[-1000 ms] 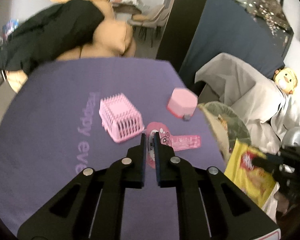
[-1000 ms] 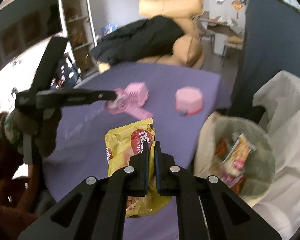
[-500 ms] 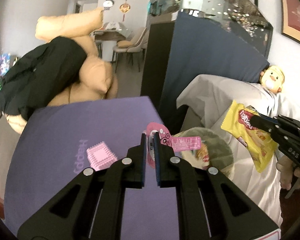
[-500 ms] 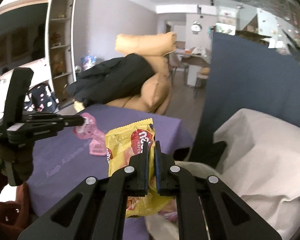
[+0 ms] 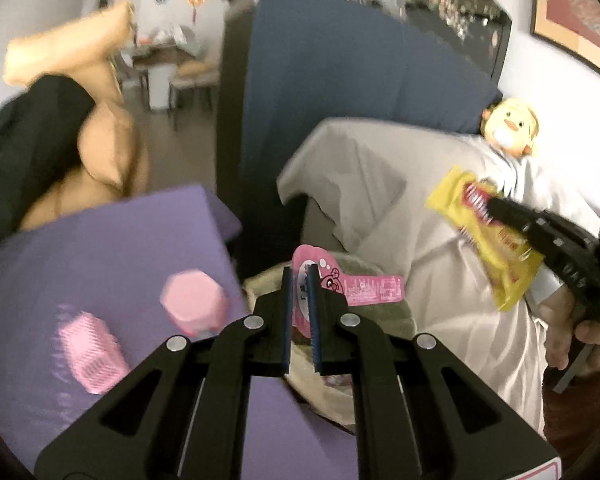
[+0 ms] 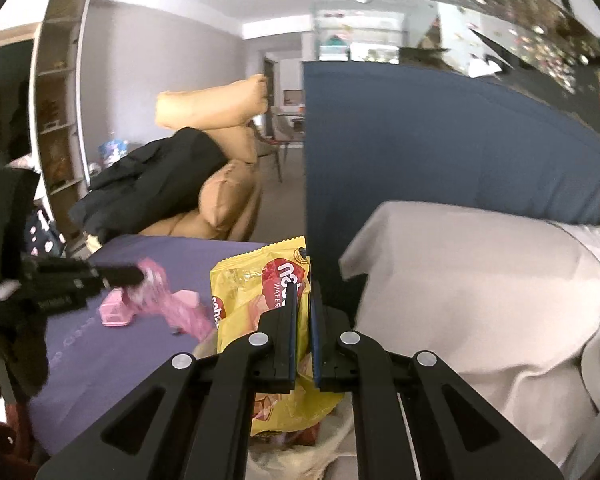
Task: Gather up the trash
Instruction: 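Carry the candy stick to the trash bag with the left tool while the right carries the wafer bag, then open both tools to drop the candy stick and wafer bag into the trash bag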
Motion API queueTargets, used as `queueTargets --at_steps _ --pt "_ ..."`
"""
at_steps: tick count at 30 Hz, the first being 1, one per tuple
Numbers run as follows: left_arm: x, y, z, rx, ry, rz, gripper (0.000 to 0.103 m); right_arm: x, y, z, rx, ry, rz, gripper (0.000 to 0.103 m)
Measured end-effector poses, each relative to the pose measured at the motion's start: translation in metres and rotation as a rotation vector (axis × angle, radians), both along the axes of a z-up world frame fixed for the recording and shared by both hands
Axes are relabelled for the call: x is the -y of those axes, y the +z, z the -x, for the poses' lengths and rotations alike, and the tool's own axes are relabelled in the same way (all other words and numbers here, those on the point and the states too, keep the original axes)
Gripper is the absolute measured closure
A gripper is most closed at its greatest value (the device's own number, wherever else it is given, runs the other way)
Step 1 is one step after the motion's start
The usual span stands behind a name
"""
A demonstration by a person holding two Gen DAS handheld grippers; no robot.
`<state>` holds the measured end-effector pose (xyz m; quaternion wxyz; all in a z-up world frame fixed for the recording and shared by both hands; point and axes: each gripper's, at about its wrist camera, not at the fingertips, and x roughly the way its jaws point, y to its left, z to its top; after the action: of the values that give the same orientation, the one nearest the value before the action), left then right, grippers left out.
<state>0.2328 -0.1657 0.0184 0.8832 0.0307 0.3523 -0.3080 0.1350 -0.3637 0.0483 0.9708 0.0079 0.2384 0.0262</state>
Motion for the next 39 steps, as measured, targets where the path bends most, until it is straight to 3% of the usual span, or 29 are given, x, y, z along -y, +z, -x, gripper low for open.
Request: queueTargets --at_steps 4,9,11,13,15,21,28,33,39 --pt "0.028 -0.035 -0.022 -0.093 -0.015 -0.017 0.096 0.024 -0.014 -0.004 -0.026 -0.043 -0.028 0.096" --pt "0.046 -0.064 -0.037 -0.141 -0.022 -0.001 0.096 0.038 -0.035 -0.009 -0.070 -0.079 -0.052 0.096" --pt "0.047 -0.071 -0.042 -0.162 -0.009 0.015 0.089 0.042 -0.042 -0.013 -0.085 -0.086 -0.062 0.096" --pt "0.046 -0.072 -0.042 -0.167 -0.002 0.018 0.076 0.043 -0.049 -0.018 -0.098 -0.087 -0.071 0.096" --pt "0.041 -0.069 -0.039 -0.143 0.013 0.011 0.075 0.040 -0.052 -0.023 -0.107 -0.083 -0.074 0.096" --pt "0.006 -0.054 -0.025 -0.097 0.110 0.043 0.063 0.023 -0.071 -0.038 -0.140 -0.058 -0.083 0.096" --pt "-0.050 -0.044 0.009 -0.072 0.203 0.006 0.056 -0.011 -0.102 -0.055 -0.201 -0.025 -0.075 0.096" --pt "-0.091 -0.048 0.032 -0.072 0.261 -0.011 0.056 -0.029 -0.118 -0.063 -0.229 -0.022 -0.067 0.096" --pt "-0.119 -0.055 0.047 -0.094 0.311 0.023 0.055 -0.035 -0.128 -0.069 -0.250 -0.036 -0.072 0.094"
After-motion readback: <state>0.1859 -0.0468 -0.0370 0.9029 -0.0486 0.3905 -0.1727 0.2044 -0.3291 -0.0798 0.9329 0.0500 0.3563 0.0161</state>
